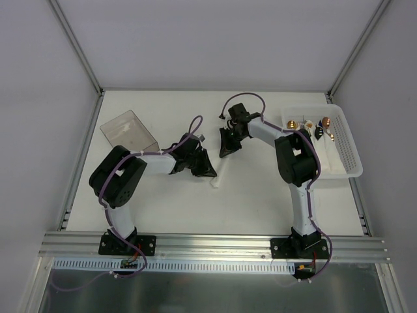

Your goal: Place the utensils on the paper napkin and roll it up

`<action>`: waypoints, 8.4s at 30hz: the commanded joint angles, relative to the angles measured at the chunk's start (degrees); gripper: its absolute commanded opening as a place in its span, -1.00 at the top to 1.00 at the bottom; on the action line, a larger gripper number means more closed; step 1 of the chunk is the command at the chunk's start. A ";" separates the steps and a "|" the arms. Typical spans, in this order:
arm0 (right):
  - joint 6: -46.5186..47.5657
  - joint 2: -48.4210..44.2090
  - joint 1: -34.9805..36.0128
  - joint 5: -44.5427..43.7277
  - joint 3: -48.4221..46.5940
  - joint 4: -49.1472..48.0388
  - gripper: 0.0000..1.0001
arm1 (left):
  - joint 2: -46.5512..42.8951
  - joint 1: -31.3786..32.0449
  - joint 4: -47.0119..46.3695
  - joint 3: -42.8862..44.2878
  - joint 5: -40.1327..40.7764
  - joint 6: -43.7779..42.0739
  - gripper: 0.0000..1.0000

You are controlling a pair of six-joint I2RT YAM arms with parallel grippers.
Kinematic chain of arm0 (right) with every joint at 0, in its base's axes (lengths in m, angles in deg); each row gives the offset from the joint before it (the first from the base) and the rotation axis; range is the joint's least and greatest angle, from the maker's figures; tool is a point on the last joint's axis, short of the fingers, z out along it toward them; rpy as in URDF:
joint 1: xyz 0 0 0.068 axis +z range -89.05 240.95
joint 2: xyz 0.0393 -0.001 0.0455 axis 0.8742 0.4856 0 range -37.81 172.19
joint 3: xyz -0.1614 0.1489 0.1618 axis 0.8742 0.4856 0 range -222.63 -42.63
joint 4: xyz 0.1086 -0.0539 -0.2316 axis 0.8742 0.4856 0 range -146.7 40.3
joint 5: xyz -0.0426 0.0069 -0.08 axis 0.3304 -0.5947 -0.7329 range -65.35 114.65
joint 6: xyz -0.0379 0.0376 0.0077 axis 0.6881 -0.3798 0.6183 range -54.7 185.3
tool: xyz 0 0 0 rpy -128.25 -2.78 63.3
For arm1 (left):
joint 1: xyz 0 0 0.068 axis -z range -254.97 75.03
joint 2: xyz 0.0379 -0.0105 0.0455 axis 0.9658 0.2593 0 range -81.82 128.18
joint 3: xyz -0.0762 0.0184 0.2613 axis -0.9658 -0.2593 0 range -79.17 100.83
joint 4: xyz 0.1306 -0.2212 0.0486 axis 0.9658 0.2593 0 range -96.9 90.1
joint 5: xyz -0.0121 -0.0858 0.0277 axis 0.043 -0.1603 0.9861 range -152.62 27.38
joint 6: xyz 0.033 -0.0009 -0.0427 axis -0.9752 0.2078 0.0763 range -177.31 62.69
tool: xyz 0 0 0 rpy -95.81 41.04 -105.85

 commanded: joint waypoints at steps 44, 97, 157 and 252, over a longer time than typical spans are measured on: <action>-6.82 -1.74 -9.48 22.58 2.03 -4.56 0.46 | 7.57 0.02 7.23 2.44 2.54 -1.70 0.87; -27.16 -3.77 -11.78 26.30 14.71 -23.94 0.60 | 2.92 -4.19 6.71 -6.95 7.63 3.05 0.98; -28.40 -0.51 -9.05 20.25 16.11 -19.20 0.95 | -2.17 -4.46 -5.33 -20.24 12.65 24.77 1.00; -14.51 -1.83 -7.38 15.58 7.50 -4.08 0.99 | 6.60 0.20 3.62 0.86 9.83 4.54 1.00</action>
